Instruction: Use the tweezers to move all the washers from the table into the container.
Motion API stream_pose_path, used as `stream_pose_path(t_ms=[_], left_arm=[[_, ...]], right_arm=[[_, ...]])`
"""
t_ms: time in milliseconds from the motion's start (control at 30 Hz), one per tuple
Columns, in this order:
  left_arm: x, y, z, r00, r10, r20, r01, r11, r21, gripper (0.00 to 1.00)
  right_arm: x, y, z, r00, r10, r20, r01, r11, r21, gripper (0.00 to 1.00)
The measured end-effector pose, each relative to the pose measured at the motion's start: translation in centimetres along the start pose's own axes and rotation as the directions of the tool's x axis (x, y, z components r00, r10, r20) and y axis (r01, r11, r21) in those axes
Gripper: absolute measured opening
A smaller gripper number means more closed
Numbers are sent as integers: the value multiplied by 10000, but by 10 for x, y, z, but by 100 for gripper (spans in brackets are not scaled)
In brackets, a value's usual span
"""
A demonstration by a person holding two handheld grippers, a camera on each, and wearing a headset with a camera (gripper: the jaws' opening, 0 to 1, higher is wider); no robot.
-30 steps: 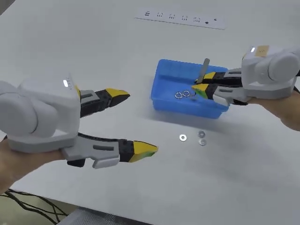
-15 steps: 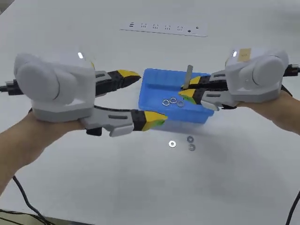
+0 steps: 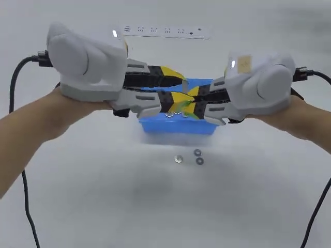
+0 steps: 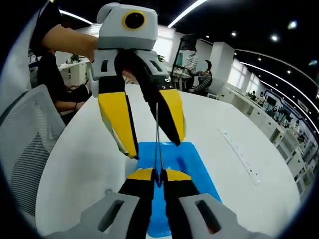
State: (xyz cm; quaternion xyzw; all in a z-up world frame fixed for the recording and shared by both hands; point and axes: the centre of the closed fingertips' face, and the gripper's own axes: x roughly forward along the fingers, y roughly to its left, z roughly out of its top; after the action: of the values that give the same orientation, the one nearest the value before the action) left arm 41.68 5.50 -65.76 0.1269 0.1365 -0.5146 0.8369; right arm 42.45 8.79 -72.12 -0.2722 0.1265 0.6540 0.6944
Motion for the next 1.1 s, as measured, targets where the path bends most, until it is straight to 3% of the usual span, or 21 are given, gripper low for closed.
stream_pose_path(t_ms=[100,200,300,400,633,833,967,1100], left_arm=[[0,1,-3,9994,-179,-288,188,9994,306,21],[-1,3,-1,9991,-294,-291,304,9989,363,16],[-1,1,-1,9983,-475,-334,492,9975,507,13],[0,-5,-4,9950,-727,-679,781,9937,808,9],[1,-4,2,9976,-330,-612,392,9938,1036,8],[-3,-10,4,9972,-351,-663,436,9904,1313,7],[-8,-9,9,9980,-141,-617,225,9902,1378,7],[-14,-10,17,9993,104,-353,-57,9915,1302,7]], right_arm=[[0,1,1,10000,66,37,-66,10000,-64,8],[1,2,2,9999,145,59,-144,9998,-132,8],[2,3,4,9997,217,89,-216,9996,-171,8],[1,5,6,9995,277,120,-274,9993,-236,8],[-1,4,8,9998,175,109,-170,9990,-416,8],[-3,12,12,9995,322,53,-317,9971,-685,10],[-6,13,17,9995,239,186,-234,9994,-249,13],[-11,15,16,9998,114,141,-115,9999,63,23]])
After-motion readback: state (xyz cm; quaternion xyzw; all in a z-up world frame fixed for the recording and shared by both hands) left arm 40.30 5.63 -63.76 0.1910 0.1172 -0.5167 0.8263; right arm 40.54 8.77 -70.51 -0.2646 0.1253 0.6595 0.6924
